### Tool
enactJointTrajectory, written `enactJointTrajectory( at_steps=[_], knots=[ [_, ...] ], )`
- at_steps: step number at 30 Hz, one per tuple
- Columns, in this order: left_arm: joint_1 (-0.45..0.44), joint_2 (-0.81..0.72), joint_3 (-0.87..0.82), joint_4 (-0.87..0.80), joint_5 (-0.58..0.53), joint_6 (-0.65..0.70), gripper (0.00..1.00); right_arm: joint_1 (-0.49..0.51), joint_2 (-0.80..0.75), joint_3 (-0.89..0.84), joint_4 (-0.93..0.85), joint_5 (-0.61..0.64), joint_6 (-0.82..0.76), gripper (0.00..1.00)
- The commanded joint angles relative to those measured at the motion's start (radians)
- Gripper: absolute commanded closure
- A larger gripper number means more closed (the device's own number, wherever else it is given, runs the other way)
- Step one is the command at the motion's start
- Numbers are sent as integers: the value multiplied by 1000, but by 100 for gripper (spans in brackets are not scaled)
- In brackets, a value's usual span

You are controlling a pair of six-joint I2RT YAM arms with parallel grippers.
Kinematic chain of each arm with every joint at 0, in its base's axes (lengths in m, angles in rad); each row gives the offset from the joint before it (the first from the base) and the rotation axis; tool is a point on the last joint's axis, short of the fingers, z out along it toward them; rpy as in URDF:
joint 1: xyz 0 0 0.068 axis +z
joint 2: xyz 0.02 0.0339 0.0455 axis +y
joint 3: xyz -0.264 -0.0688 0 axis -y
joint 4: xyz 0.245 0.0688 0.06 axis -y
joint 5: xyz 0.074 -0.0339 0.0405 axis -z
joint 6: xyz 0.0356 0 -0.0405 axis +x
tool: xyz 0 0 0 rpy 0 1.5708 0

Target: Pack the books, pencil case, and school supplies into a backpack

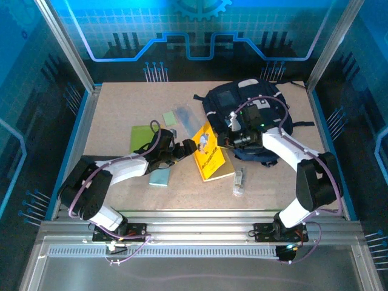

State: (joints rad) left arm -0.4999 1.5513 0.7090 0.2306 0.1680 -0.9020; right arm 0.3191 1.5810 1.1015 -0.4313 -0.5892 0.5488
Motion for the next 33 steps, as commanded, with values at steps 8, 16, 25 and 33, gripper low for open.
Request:
enactJointTrajectory(
  at_steps=[8,16,25,33],
  knots=[
    [-45,219,21,417,43,-106,9,-173,-117,-45,38,-128,39,100],
    [-97,337,117,513,51,-141,16,-263,-129,-138,66,-162,34,100],
    [-134,399,177,554,65,-173,56,-309,-72,-187,113,-177,31,100],
    [-111,314,185,471,42,-148,100,-297,-110,-155,70,-77,60,63]
  ],
)
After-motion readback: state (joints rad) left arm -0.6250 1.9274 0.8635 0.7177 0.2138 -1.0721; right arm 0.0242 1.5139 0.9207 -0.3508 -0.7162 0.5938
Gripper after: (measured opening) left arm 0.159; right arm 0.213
